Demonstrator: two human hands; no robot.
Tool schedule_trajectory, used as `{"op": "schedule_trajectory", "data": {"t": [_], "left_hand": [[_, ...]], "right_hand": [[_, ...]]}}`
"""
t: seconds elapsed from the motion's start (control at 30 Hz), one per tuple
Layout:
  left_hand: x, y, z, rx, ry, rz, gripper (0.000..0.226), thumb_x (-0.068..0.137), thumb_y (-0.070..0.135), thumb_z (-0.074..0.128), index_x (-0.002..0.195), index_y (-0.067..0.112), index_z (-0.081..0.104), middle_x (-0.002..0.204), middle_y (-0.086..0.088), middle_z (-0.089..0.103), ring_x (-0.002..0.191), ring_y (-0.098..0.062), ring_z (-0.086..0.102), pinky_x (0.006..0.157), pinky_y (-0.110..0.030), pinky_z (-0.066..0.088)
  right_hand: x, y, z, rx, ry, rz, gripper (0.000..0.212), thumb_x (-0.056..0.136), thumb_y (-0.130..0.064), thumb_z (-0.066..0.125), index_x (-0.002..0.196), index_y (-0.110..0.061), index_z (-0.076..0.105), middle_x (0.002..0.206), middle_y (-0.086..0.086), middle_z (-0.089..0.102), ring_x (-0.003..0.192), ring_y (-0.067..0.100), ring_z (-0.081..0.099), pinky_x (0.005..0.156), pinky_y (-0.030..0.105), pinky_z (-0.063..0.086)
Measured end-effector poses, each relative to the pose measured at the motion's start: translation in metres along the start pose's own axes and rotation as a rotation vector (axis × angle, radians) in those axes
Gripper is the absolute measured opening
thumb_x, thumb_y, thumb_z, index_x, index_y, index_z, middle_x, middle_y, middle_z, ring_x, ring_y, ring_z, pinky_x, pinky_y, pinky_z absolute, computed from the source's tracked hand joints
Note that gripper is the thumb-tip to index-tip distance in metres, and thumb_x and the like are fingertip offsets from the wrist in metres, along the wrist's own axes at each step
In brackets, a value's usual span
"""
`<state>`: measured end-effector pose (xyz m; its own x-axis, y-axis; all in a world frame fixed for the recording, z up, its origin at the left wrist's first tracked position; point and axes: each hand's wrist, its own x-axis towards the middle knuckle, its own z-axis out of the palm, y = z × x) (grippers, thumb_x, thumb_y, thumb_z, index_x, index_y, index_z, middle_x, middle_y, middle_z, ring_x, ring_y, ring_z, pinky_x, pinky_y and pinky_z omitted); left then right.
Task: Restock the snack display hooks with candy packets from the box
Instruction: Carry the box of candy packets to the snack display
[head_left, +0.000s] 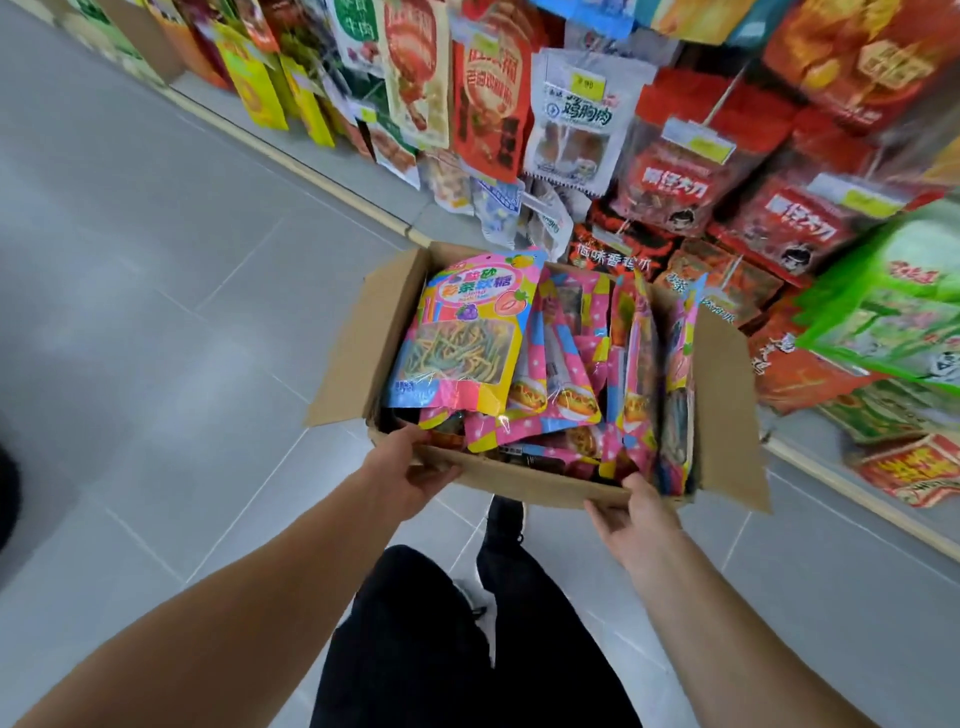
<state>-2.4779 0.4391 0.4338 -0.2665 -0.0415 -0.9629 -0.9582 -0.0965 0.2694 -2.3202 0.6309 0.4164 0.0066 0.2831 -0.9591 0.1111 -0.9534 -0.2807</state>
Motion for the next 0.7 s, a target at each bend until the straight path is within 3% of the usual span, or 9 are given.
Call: {"op": "schedule_trajectory", "data": {"t": [0.1, 0.23, 0.33, 0.43, 0.53, 0.63, 0.7], "left_hand": [[0.027, 0.034, 0.011, 0.001, -0.007, -0.013, 0.043, 0.089, 0.009, 0.064, 0.129, -0.001, 0.051, 0.112, -0.028, 0.06, 0.091, -0.041, 0.065, 0.046, -0.04, 0.057], [0.061, 0.078, 0.022, 0.011, 0.012, -0.029, 0.044, 0.088, 0.01, 0.066, 0.128, 0.001, 0.051, 0.113, -0.029, 0.061, 0.091, -0.042, 0.066, 0.047, -0.043, 0.057], [0.092, 0.113, 0.026, 0.052, -0.007, -0.054, 0.041, 0.089, 0.01, 0.066, 0.127, 0.001, 0.052, 0.111, -0.029, 0.061, 0.088, -0.04, 0.066, 0.048, -0.043, 0.057], [0.121, 0.15, 0.025, 0.085, -0.012, -0.074, 0.038, 0.09, 0.011, 0.063, 0.125, 0.0, 0.052, 0.115, -0.028, 0.059, 0.092, -0.04, 0.065, 0.051, -0.047, 0.059], [0.147, 0.183, 0.023, 0.119, 0.008, -0.087, 0.03, 0.092, 0.01, 0.061, 0.12, 0.001, 0.053, 0.113, -0.027, 0.059, 0.101, -0.041, 0.064, 0.066, -0.05, 0.059], [0.177, 0.213, 0.019, 0.163, 0.016, -0.118, 0.018, 0.093, 0.008, 0.059, 0.109, 0.001, 0.055, 0.106, -0.025, 0.06, 0.104, -0.04, 0.063, 0.086, -0.053, 0.055], [0.198, 0.228, 0.016, 0.181, 0.017, -0.134, 0.01, 0.093, 0.008, 0.059, 0.099, 0.001, 0.055, 0.1, -0.024, 0.06, 0.1, -0.039, 0.064, 0.092, -0.055, 0.053]], "right_hand": [[0.012, -0.003, 0.032, 0.032, 0.03, 0.006, 0.031, 0.093, -0.016, 0.064, 0.12, -0.003, 0.054, 0.116, 0.022, 0.063, 0.105, 0.032, 0.064, 0.053, 0.039, 0.056], [0.025, -0.002, 0.076, 0.09, 0.074, 0.032, 0.033, 0.094, -0.017, 0.063, 0.121, -0.003, 0.053, 0.116, 0.022, 0.063, 0.097, 0.031, 0.065, 0.066, 0.039, 0.055], [0.037, 0.01, 0.11, 0.149, 0.114, 0.055, 0.036, 0.093, -0.016, 0.064, 0.124, -0.002, 0.053, 0.115, 0.022, 0.064, 0.088, 0.029, 0.065, 0.064, 0.038, 0.054], [0.045, 0.025, 0.147, 0.217, 0.163, 0.062, 0.032, 0.093, -0.018, 0.065, 0.118, -0.003, 0.053, 0.114, 0.022, 0.062, 0.094, 0.031, 0.065, 0.069, 0.039, 0.056], [0.05, 0.044, 0.183, 0.291, 0.196, 0.074, 0.019, 0.093, -0.014, 0.064, 0.103, -0.003, 0.053, 0.107, 0.02, 0.062, 0.097, 0.031, 0.063, 0.089, 0.044, 0.055], [0.061, 0.063, 0.22, 0.344, 0.244, 0.066, 0.016, 0.093, -0.012, 0.063, 0.105, -0.004, 0.056, 0.097, 0.016, 0.063, 0.087, 0.026, 0.064, 0.084, 0.042, 0.055], [0.073, 0.075, 0.242, 0.362, 0.272, 0.063, 0.021, 0.094, -0.012, 0.062, 0.112, -0.005, 0.056, 0.093, 0.014, 0.064, 0.082, 0.024, 0.064, 0.081, 0.042, 0.055]]}}
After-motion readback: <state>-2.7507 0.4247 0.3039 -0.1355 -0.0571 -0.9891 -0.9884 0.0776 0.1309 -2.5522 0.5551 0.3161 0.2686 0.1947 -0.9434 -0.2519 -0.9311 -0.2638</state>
